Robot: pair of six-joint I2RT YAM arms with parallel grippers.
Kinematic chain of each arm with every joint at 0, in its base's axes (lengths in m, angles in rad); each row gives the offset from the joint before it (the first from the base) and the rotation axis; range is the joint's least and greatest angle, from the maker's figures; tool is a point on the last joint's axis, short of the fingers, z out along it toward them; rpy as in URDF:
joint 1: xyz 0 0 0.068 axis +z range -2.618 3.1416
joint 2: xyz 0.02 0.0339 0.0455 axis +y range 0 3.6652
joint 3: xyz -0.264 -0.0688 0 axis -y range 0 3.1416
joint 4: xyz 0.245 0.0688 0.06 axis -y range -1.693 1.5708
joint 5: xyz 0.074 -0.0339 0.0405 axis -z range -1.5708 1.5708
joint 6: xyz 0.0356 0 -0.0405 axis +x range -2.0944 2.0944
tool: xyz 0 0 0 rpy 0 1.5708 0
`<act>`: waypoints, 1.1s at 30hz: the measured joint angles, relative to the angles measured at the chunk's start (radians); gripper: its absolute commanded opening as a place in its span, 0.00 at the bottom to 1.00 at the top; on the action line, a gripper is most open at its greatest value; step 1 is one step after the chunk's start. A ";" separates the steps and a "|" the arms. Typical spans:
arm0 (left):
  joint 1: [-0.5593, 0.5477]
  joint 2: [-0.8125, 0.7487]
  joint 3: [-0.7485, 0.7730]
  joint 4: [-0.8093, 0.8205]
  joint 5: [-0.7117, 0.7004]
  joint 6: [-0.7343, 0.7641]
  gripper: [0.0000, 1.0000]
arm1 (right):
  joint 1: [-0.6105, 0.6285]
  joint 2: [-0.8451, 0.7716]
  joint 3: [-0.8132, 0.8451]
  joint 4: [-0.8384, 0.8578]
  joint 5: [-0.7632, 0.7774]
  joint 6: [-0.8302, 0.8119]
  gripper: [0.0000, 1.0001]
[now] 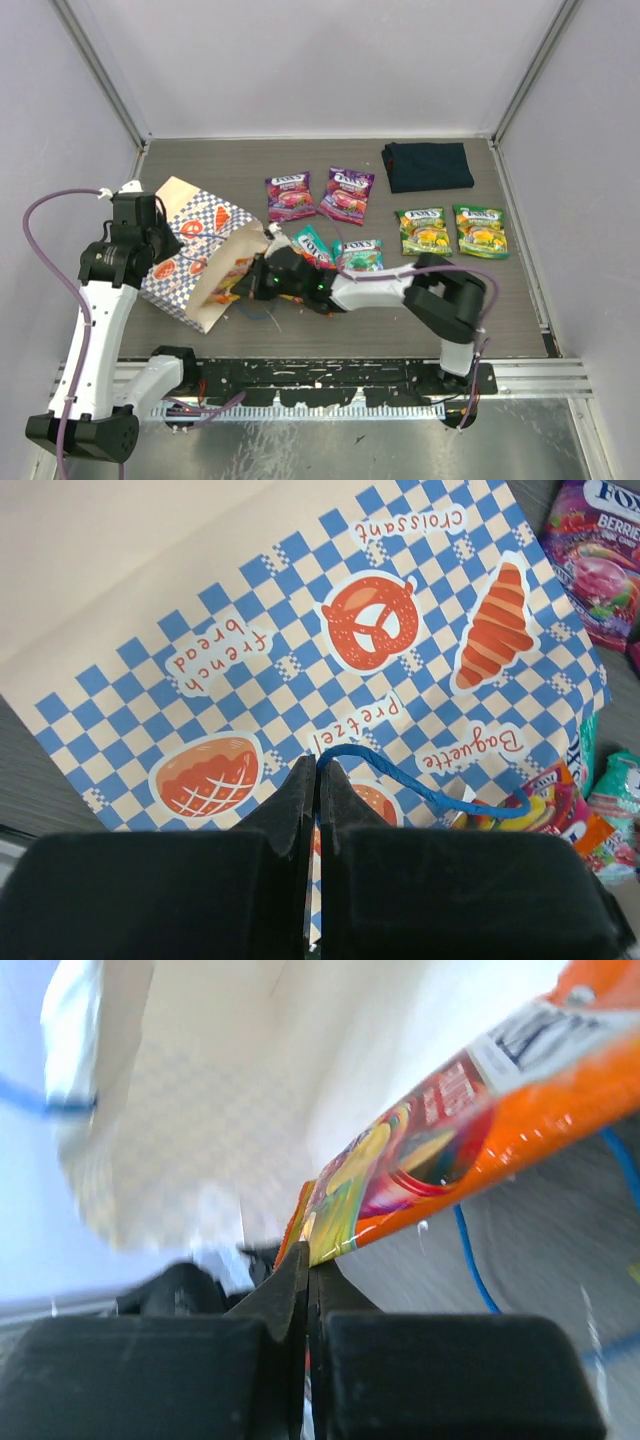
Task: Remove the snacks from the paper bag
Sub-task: Take out the snack from the paper bag, then place the snack at the center of the board.
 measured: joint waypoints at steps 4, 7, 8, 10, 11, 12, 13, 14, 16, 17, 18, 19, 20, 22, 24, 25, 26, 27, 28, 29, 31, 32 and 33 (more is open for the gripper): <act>0.000 0.012 0.019 0.013 -0.066 0.011 0.00 | -0.028 -0.229 -0.228 0.038 -0.076 -0.079 0.01; 0.000 0.012 0.029 0.023 -0.089 0.013 0.00 | -0.105 -0.363 -0.330 0.021 -0.164 -0.153 0.01; 0.000 0.012 0.031 0.026 -0.095 0.014 0.00 | -0.137 -0.410 -0.354 0.002 -0.194 -0.182 0.01; 0.000 0.015 0.032 0.028 -0.104 0.015 0.00 | -0.186 -0.496 -0.386 -0.040 -0.238 -0.239 0.01; 0.000 0.017 0.032 0.029 -0.108 0.015 0.00 | -0.211 -0.545 -0.396 -0.069 -0.259 -0.278 0.01; 0.000 0.021 0.032 0.029 -0.109 0.015 0.00 | -0.227 -0.582 -0.404 -0.092 -0.272 -0.307 0.01; 0.000 0.025 0.032 0.029 -0.111 0.016 0.00 | -0.242 -0.625 -0.413 -0.113 -0.286 -0.337 0.01; 0.000 0.029 0.032 0.029 -0.112 0.016 0.00 | -0.261 -0.675 -0.424 -0.138 -0.303 -0.371 0.01; 0.000 0.034 0.032 0.029 -0.112 0.016 0.00 | -0.306 -0.750 -0.454 -0.164 -0.335 -0.417 0.01; 0.000 0.036 0.032 0.029 -0.112 0.016 0.00 | -0.326 -0.772 -0.471 -0.171 -0.348 -0.431 0.01; 0.000 0.036 0.032 0.029 -0.112 0.016 0.00 | -0.354 -0.793 -0.497 -0.175 -0.364 -0.445 0.01; 0.000 0.035 0.032 0.030 -0.112 0.016 0.00 | -0.389 -0.803 -0.526 -0.179 -0.380 -0.457 0.01; 0.000 0.035 0.032 0.031 -0.112 0.018 0.00 | -0.416 -0.803 -0.550 -0.187 -0.389 -0.464 0.01; 0.000 0.035 0.032 0.034 -0.112 0.019 0.00 | -0.473 -0.770 -0.608 -0.203 -0.413 -0.480 0.01; 0.000 0.035 0.032 0.037 -0.112 0.022 0.00 | -0.504 -0.714 -0.644 -0.226 -0.426 -0.488 0.01; 0.000 0.035 0.032 0.037 -0.113 0.023 0.00 | -0.507 -0.686 -0.656 -0.242 -0.424 -0.492 0.01; 0.000 0.035 0.032 0.038 -0.113 0.025 0.00 | -0.507 -0.661 -0.665 -0.259 -0.417 -0.494 0.01; 0.000 0.035 0.032 0.039 -0.115 0.027 0.00 | -0.507 -0.645 -0.674 -0.277 -0.407 -0.496 0.01; 0.000 0.035 0.032 0.039 -0.116 0.031 0.00 | -0.507 -0.641 -0.681 -0.293 -0.393 -0.496 0.01; 0.000 0.035 0.032 0.040 -0.116 0.034 0.00 | -0.507 -0.644 -0.686 -0.311 -0.375 -0.496 0.01; 0.000 0.034 0.032 0.043 -0.120 0.040 0.00 | -0.507 -0.660 -0.687 -0.341 -0.331 -0.497 0.01; 0.000 0.034 0.032 0.043 -0.121 0.041 0.00 | -0.507 -0.678 -0.687 -0.360 -0.300 -0.498 0.01; 0.000 0.034 0.032 0.043 -0.122 0.042 0.00 | -0.507 -0.706 -0.687 -0.387 -0.262 -0.500 0.01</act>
